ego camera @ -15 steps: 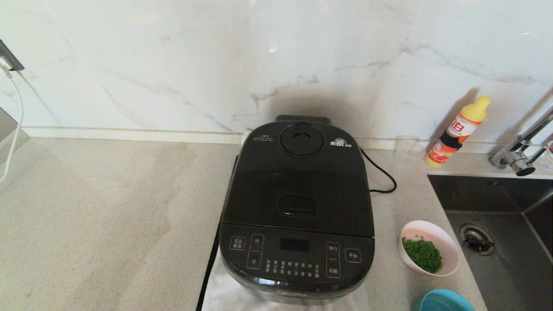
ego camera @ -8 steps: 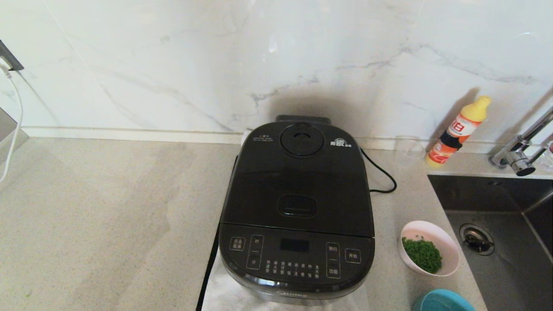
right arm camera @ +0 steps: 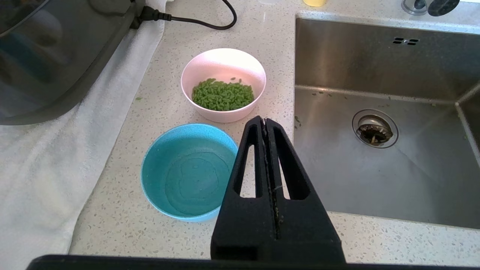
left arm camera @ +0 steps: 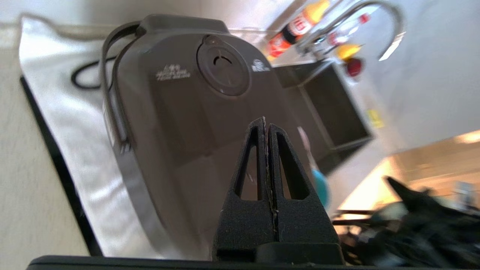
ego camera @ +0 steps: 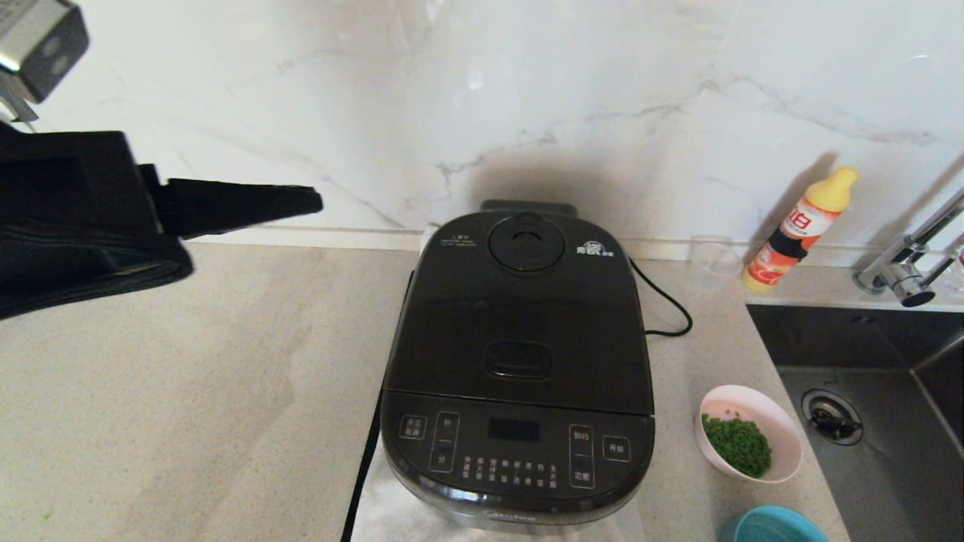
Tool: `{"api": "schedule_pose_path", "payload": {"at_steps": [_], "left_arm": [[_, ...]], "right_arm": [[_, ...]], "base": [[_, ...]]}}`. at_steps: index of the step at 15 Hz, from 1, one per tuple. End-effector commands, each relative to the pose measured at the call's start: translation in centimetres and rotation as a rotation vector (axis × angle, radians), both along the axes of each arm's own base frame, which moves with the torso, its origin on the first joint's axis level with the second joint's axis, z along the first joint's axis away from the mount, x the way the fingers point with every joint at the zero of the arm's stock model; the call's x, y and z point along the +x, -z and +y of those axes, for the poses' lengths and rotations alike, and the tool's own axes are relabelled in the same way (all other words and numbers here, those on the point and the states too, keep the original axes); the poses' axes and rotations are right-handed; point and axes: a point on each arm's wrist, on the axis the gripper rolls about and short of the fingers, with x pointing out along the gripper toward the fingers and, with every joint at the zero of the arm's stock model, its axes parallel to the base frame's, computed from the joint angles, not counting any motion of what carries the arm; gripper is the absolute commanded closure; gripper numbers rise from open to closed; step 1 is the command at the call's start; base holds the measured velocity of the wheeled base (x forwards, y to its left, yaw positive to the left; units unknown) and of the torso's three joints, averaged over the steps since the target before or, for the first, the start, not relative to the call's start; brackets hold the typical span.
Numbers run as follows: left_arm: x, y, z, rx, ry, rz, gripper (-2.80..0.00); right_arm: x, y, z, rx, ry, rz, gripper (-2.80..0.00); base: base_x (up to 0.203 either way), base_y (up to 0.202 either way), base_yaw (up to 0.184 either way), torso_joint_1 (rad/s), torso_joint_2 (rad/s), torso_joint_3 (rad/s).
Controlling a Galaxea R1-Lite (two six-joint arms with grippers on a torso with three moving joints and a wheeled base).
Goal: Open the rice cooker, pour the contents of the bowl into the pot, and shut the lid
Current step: Open the rice cooker
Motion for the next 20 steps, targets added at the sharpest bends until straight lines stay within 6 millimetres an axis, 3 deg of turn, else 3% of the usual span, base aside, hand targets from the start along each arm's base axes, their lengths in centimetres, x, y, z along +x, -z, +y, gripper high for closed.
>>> {"api": "schedule_pose_path", "payload": {"at_steps": [1,4,13,20], "left_arm": [[1.2,1.7,-4.2,0.063,0.032,0.037,0.0],[1.1,3.7,-7.8,0.191,-0.034,0.013,0.0],[-0.6,7.8,-11.9,0.323,0.009,0.071,0.0],[-0.9,9.7,-11.8,0.361,-0.004,0.086,0.0]], "right_arm": [[0.0,0.0,0.0,0.0,0.0,0.0,0.0],[0.0,0.0,0.0,0.0,0.0,0.0,0.0],[0.0,0.0,0.0,0.0,-0.001,0.0,0.0],[0.0,0.0,0.0,0.0,-0.001,0.0,0.0]], "base": [[0.0,0.0,0.0,0.0,0.0,0.0],[0.0,0.0,0.0,0.0,0.0,0.0],[0.0,0.0,0.0,0.0,0.0,0.0],[0.0,0.0,0.0,0.0,0.0,0.0]]}}
